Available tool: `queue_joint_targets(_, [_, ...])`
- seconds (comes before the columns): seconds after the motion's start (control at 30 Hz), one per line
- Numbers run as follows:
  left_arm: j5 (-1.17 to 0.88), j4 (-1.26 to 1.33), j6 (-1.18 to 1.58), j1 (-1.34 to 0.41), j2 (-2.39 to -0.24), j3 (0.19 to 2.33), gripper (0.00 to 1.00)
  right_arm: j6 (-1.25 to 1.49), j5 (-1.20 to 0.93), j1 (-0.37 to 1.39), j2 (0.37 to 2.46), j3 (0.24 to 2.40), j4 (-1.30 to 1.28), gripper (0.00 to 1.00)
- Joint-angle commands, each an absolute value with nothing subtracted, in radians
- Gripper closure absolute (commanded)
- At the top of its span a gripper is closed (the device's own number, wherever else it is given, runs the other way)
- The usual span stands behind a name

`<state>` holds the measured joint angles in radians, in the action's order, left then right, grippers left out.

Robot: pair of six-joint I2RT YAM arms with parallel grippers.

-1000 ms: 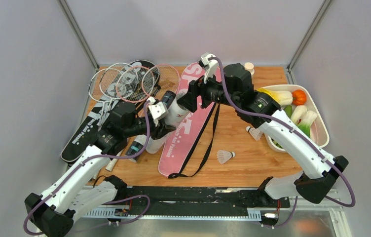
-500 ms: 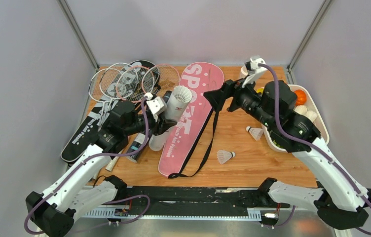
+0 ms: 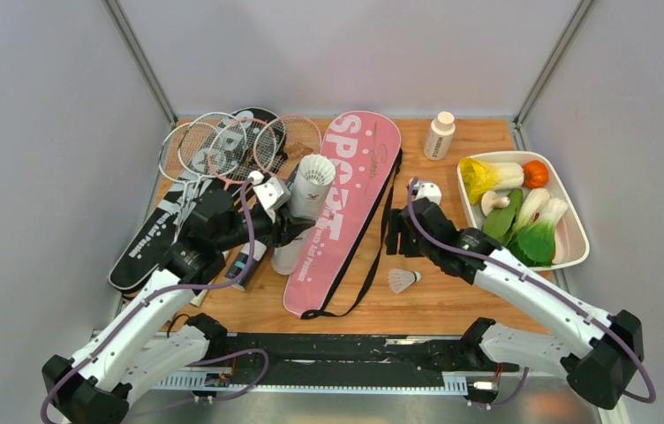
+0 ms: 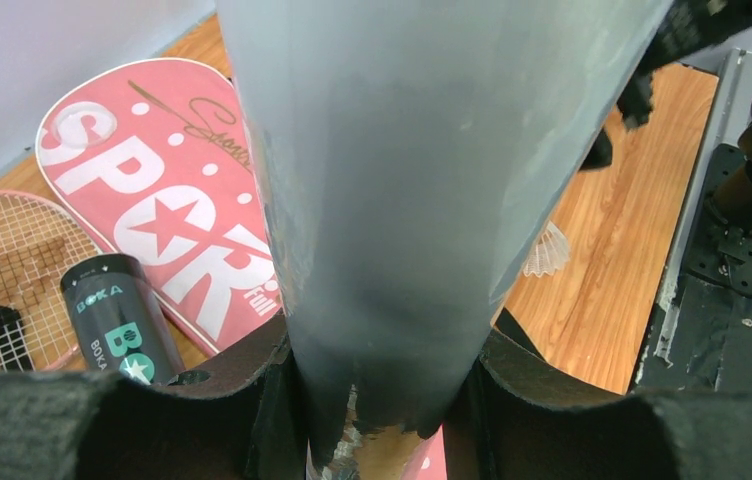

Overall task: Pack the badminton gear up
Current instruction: Place the shuttlecock at the shuttle tube, then pick up the shuttlecock at the center of the board.

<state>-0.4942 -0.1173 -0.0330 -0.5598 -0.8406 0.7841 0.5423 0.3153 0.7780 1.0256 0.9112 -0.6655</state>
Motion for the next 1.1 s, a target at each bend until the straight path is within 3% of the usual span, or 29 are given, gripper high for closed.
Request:
queue_joint_targets(0.0, [-0.484, -0.038, -0.041, -0.560, -0.791, 0.764, 0.74, 0.657, 0.314, 0.790, 1.097, 0.858, -0.723, 0.34])
queue_joint_targets(0.33, [-0.465, -0.034, -0.052, -0.560, -0.758, 0.747, 0.74, 0.727, 0.415, 0.931, 1.299, 0.856, -0.791, 0.34])
queue_joint_targets(0.53, [-0.471, -0.035, -0.043, -0.560, -0.754, 0.748, 0.74, 0.759, 0.492, 0.959, 1.391, 0.838, -0.819, 0.39])
queue_joint_targets(0.63, [-0.476, -0.034, -0.036, -0.561, -0.754, 0.751, 0.74, 0.773, 0.539, 0.959, 1.428, 0.842, -0.829, 0.48])
queue_joint_targets(0.83, [-0.476, -0.035, -0.035, -0.561, -0.749, 0.754, 0.74, 0.810, 0.665, 0.959, 1.428, 0.891, -0.905, 0.89])
queue_joint_targets(0.97, [-0.484, -0.050, -0.044, -0.560, -0.753, 0.765, 0.74, 0.766, 0.704, 0.958, 1.389, 0.979, -0.957, 1.00])
queue_joint_targets(1.07, [-0.481, -0.073, -0.056, -0.560, -0.754, 0.778, 0.74, 0.697, 0.739, 0.951, 1.341, 1.078, -0.969, 1.00])
